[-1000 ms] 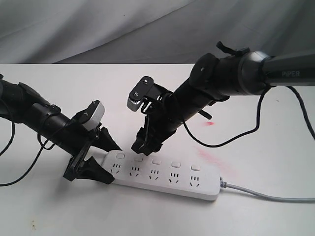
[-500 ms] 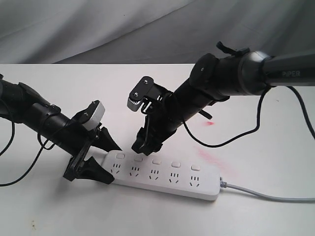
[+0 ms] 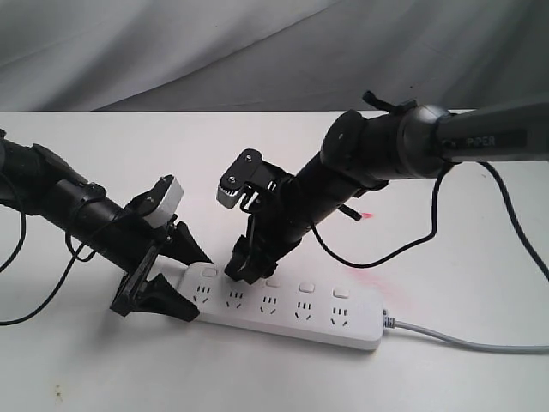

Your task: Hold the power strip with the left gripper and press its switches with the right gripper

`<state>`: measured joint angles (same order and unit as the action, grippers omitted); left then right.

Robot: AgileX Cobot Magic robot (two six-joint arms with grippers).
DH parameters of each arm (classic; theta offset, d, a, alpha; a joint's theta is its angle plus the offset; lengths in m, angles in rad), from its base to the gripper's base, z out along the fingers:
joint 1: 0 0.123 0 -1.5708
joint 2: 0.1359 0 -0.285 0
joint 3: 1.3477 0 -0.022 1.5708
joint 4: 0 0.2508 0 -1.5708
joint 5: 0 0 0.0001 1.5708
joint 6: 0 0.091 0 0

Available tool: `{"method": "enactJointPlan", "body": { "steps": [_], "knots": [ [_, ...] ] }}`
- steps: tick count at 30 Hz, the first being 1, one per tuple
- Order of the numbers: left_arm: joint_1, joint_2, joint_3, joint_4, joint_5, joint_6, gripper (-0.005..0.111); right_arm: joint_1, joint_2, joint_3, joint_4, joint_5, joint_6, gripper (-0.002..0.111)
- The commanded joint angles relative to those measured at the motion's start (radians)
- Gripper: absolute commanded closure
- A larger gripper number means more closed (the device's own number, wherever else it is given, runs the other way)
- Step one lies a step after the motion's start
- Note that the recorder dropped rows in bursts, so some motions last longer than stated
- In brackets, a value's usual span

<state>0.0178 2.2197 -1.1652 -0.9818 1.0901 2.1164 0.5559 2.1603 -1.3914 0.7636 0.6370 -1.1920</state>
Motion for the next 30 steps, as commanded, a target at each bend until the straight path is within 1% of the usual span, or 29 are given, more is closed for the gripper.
{"method": "enactJointPlan", "body": {
  "steps": [1, 8, 10, 16, 23, 30],
  "knots": [
    [-0.005, 0.042, 0.022, 0.194, -0.125, -0.023, 0.064, 0.004, -0.015, 0.005, -0.055, 0.0, -0.008, 0.048],
    [-0.005, 0.042, 0.022, 0.194, -0.125, -0.023, 0.064, 0.002, -0.151, 0.005, -0.068, -0.015, -0.006, 0.048],
    [-0.005, 0.042, 0.022, 0.194, -0.125, -0.023, 0.064, 0.002, -0.16, 0.005, -0.107, -0.003, 0.006, 0.048],
    [-0.005, 0.042, 0.022, 0.194, -0.125, -0.023, 0.064, -0.002, -0.158, 0.026, -0.252, 0.007, 0.135, 0.048],
    [-0.005, 0.042, 0.022, 0.194, -0.125, -0.023, 0.064, -0.044, -0.158, 0.087, -0.236, 0.013, 0.157, 0.048],
    [-0.005, 0.042, 0.022, 0.194, -0.125, -0.023, 0.064, -0.045, -0.156, 0.088, -0.168, 0.01, 0.118, 0.048]
  ]
}}
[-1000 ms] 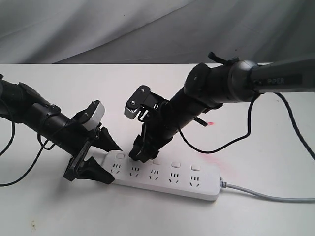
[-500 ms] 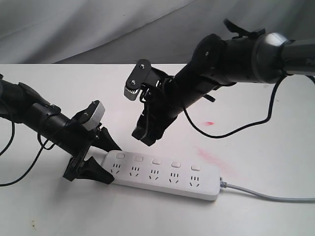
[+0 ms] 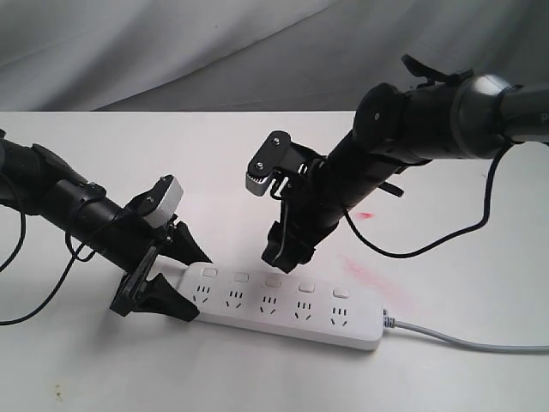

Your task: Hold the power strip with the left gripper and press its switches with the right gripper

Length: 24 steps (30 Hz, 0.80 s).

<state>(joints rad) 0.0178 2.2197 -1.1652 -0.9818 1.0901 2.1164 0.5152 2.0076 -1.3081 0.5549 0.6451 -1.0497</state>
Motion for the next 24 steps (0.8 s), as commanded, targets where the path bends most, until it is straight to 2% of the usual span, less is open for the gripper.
{"method": "enactJointPlan", "body": {
  "steps": [1, 24],
  "knots": [
    [-0.005, 0.042, 0.022, 0.194, -0.125, -0.023, 0.064, -0.005, -0.003, 0.005, 0.042, 0.01, -0.024, 0.048],
    [-0.005, 0.042, 0.022, 0.194, -0.125, -0.023, 0.064, -0.005, -0.004, 0.009, 0.04, 0.0, -0.026, 0.048]
  ]
}}
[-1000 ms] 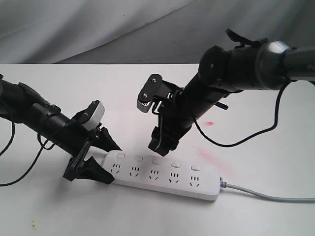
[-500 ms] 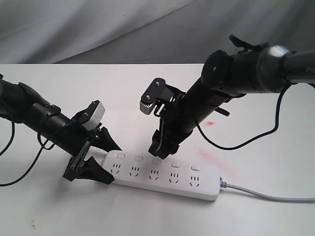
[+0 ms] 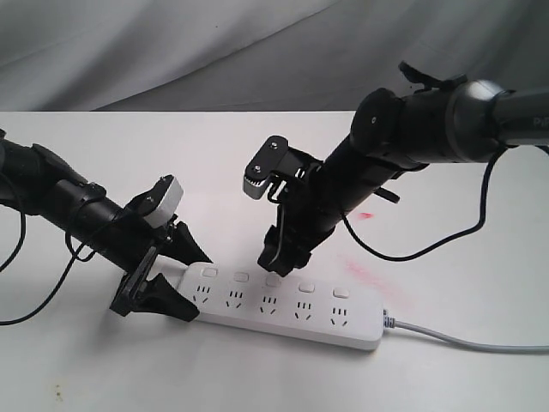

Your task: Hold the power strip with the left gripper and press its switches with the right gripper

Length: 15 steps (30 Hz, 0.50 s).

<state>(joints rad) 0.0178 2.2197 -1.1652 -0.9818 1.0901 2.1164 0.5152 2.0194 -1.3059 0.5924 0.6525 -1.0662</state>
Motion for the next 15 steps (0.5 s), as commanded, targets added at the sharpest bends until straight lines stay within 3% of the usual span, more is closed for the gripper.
{"method": "enactJointPlan", "body": {
  "steps": [1, 9, 15],
  "knots": [
    [-0.005, 0.042, 0.022, 0.194, -0.125, -0.023, 0.064, -0.005, -0.009, 0.007, 0.002, -0.005, -0.01, 0.048],
    [-0.005, 0.042, 0.022, 0.194, -0.125, -0.023, 0.064, -0.001, 0.099, 0.007, -0.017, 0.022, -0.008, 0.048],
    [-0.005, 0.042, 0.022, 0.194, -0.125, -0.023, 0.064, -0.001, 0.037, 0.007, -0.013, 0.019, -0.006, 0.048]
  ]
}}
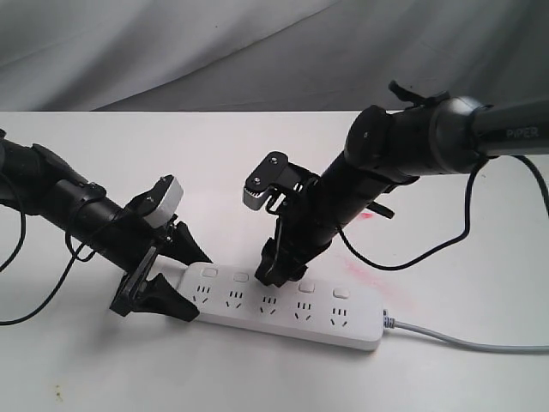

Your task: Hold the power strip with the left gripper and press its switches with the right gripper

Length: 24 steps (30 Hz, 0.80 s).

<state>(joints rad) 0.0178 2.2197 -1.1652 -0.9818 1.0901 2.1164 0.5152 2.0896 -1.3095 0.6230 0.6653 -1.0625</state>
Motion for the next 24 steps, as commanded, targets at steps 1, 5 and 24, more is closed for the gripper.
{"method": "enactJointPlan", "body": {
  "steps": [1, 5, 24],
  "knots": [
    [-0.005, 0.042, 0.022, 0.194, -0.125, -0.023, 0.064, -0.003, -0.052, 0.01, -0.043, 0.004, -0.01, 0.048],
    [-0.005, 0.042, 0.022, 0.194, -0.125, -0.023, 0.064, -0.007, -0.093, 0.01, -0.051, -0.003, -0.01, 0.048],
    [-0.005, 0.042, 0.022, 0.194, -0.124, -0.023, 0.064, -0.007, -0.062, 0.074, -0.055, -0.088, -0.005, 0.05]
  ]
}}
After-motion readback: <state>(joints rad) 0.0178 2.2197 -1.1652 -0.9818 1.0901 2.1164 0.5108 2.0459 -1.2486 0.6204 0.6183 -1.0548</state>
